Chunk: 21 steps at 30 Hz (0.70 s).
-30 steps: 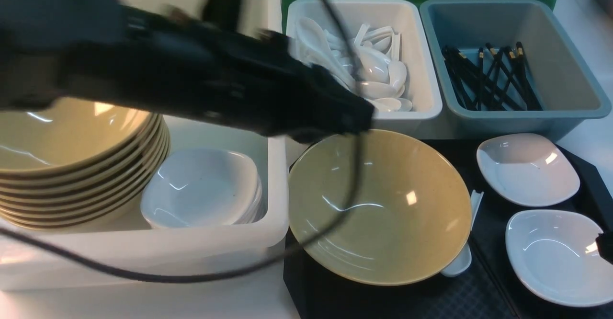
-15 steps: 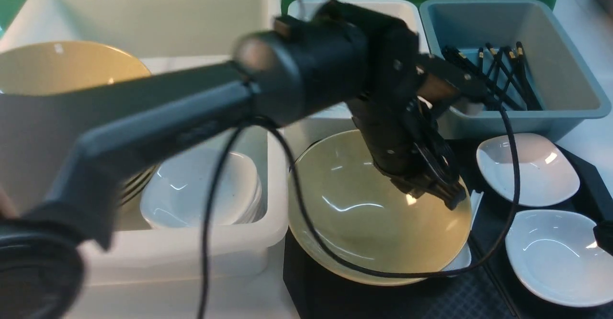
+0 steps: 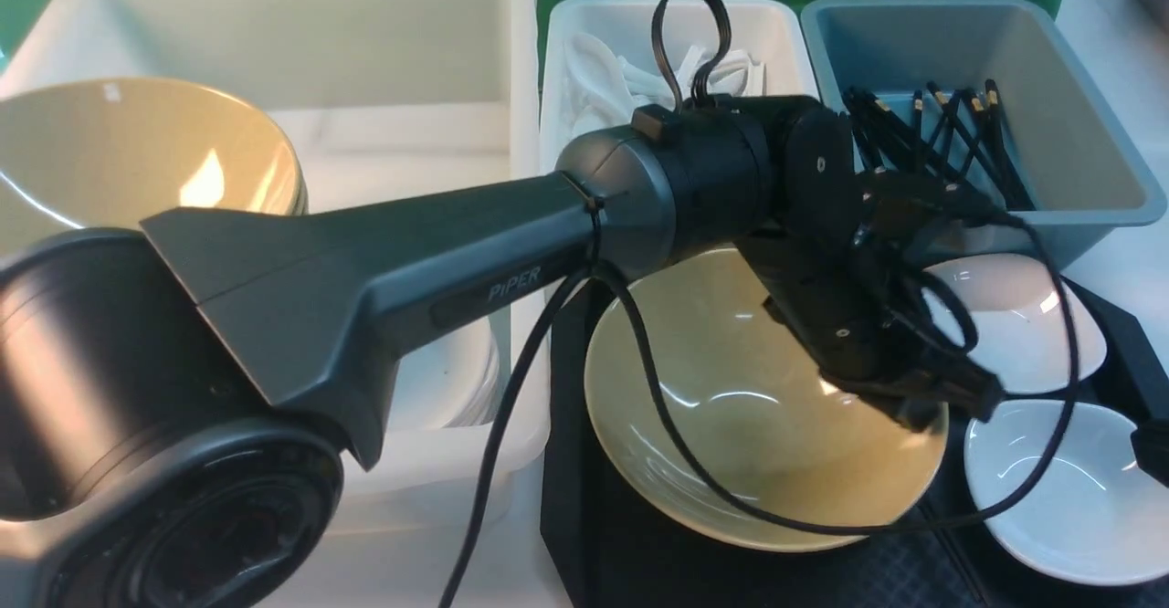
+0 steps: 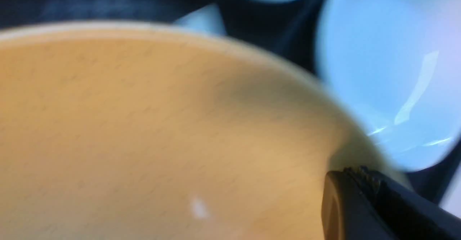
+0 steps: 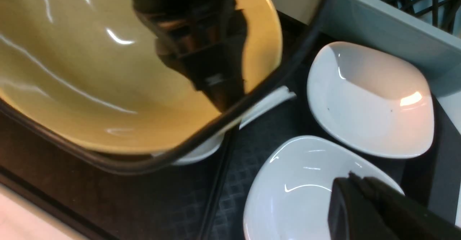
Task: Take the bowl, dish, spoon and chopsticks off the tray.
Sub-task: Use the left arm to grab the yellow noodle bowl on the left
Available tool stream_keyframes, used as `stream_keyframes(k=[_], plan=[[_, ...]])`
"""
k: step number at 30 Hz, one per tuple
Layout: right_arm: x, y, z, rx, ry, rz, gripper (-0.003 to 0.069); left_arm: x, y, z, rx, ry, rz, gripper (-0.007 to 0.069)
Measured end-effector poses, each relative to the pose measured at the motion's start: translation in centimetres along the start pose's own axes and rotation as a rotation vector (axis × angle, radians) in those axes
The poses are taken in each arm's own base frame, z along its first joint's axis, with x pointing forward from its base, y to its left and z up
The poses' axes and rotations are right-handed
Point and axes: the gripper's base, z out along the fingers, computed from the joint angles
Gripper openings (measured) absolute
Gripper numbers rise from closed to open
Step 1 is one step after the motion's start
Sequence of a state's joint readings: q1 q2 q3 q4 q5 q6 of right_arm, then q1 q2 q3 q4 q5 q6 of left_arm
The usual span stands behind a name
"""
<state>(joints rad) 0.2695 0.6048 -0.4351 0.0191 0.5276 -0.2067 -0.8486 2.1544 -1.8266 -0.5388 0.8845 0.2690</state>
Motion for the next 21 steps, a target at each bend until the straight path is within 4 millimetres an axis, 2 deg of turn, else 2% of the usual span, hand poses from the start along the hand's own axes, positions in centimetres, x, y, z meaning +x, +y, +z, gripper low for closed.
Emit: stream_keyframes(k=[4,6,9,13,14,15,16,17,18,20,21], plan=[[0.0,0.0,0.0,0.0,0.0,0.001,0.006,-1.2,-0.9,-1.3,0.038,-0.023,0.072,-0.0008],[0.0,0.0,0.0,0.0,0.0,0.001,0.0062,-1.6,-0.9,-2.6,0.025,0.013,0.115,-0.0004],[0.0,0.0,0.0,0.0,0.0,0.001,0.0064,-1.8,1.0,-5.1,-0.126,0.126,0.162,0.0025],[0.0,0.0,0.0,-0.001,0.0,0.002,0.0067,-1.8,4.5,-7.0,-0.338,0.167,0.116,0.01],[0.0,0.0,0.0,-0.001,0.0,0.002,0.0067,-1.8,4.7,-7.1,-0.339,0.166,0.111,0.0106],[0.0,0.0,0.0,-0.001,0.0,0.003,0.0069,-1.7,6.0,-7.8,-0.404,0.174,0.099,0.0153],[0.0,0.0,0.0,-0.001,0.0,0.003,0.007,-1.7,6.3,-7.9,-0.417,0.174,0.095,0.016],[0.0,0.0,0.0,-0.002,0.0,0.004,0.0072,-1.6,7.3,-8.4,-0.454,0.174,0.066,0.0219],[0.0,0.0,0.0,-0.002,0.0,0.004,0.0072,-1.6,7.3,-8.4,-0.455,0.174,0.065,0.0232],[0.0,0.0,0.0,-0.002,0.0,0.004,0.0076,-1.6,7.9,-8.7,-0.478,0.176,0.056,0.0307],[0.0,0.0,0.0,-0.002,0.001,0.004,0.0077,-1.6,7.9,-8.7,-0.479,0.177,0.057,0.0307]])
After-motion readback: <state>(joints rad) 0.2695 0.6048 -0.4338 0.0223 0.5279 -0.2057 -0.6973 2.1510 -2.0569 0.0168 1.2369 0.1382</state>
